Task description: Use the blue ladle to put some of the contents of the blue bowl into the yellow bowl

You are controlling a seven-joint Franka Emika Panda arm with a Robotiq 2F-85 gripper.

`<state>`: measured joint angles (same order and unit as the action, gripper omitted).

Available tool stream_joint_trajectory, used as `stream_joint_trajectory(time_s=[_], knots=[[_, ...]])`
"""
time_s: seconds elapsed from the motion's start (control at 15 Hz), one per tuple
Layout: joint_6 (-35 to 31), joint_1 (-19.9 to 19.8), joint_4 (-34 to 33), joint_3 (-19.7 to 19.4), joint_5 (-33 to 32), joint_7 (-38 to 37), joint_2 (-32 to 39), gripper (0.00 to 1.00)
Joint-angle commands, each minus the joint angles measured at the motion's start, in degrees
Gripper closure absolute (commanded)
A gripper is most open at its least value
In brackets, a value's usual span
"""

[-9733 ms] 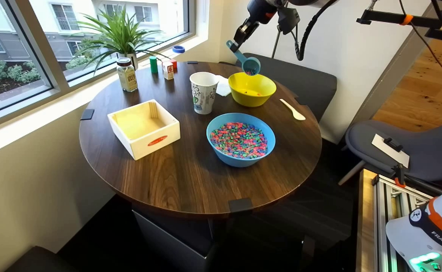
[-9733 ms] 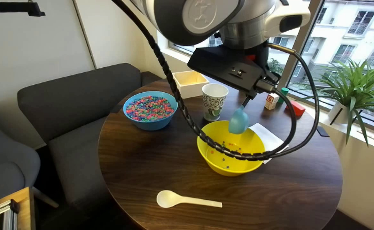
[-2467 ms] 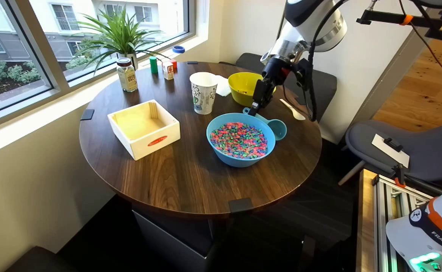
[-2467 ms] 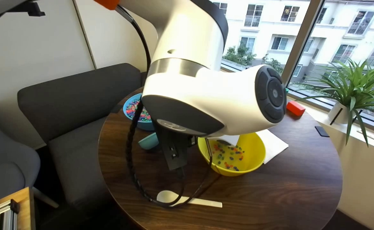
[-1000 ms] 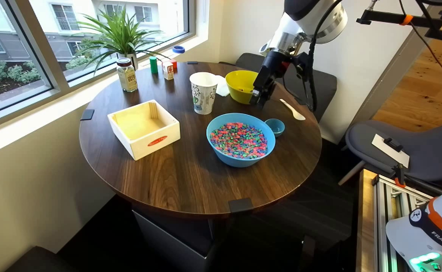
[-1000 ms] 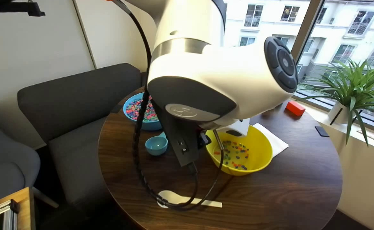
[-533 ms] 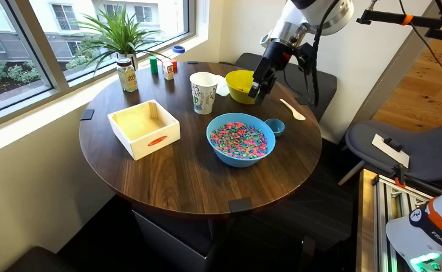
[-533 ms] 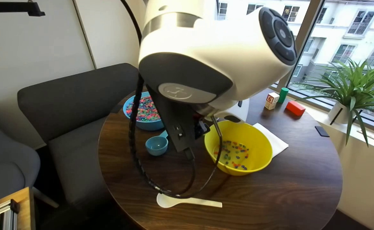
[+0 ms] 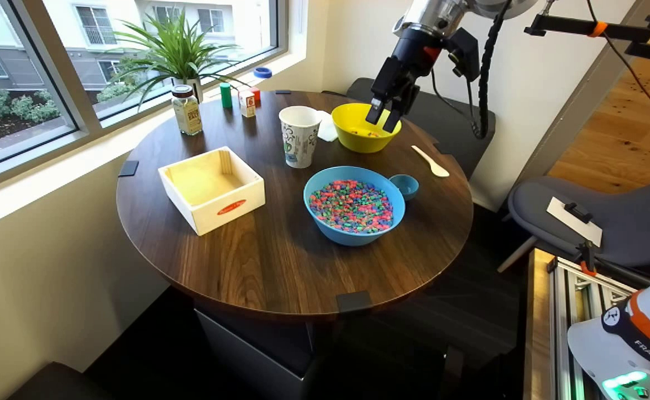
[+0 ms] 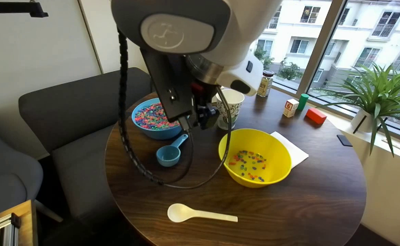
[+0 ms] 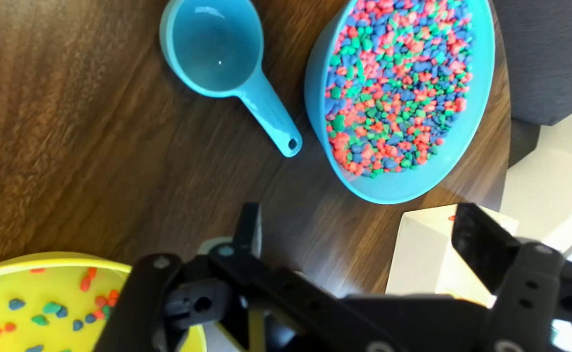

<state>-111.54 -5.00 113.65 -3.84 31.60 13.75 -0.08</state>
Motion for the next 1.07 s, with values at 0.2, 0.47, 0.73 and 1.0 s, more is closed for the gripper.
stream_joint_trajectory(time_s=[0.2, 0.47, 0.73, 1.0], knots=[[1.5, 2.2, 0.8, 2.1, -18.9, -14.6, -5.1, 0.00], [0.9, 2.7, -0.1, 2.2, -21.3, -14.8, -4.8, 0.00], [0.9, 3.0, 0.2, 2.6, -23.5, -16.0, -5.4, 0.00], [0.9, 3.0, 0.2, 2.6, -23.6, -16.0, -5.4, 0.00]])
